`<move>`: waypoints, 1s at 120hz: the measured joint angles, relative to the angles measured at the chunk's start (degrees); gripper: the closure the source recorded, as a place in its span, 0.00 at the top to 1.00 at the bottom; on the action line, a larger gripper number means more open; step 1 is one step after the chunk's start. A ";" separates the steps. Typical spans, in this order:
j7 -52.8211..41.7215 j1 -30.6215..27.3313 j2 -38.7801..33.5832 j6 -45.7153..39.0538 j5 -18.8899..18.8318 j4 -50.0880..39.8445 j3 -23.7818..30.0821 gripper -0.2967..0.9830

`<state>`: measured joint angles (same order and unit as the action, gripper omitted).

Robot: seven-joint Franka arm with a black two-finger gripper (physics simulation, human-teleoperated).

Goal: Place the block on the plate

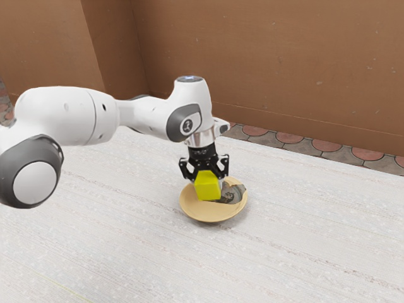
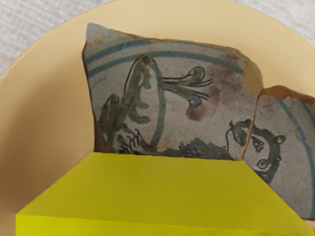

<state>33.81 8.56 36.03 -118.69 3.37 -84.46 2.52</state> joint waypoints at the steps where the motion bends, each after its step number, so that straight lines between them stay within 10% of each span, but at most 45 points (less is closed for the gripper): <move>1: 0.00 0.03 0.08 -0.02 0.00 0.03 0.01 0.56; 59: -2.26 -0.86 -5.67 2.66 -0.34 -0.76 -0.35 0.74; 120: -26.40 -9.79 -22.78 15.90 -4.71 -3.70 -1.78 0.77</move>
<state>7.41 -1.23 13.25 -102.79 -1.34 -88.15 0.74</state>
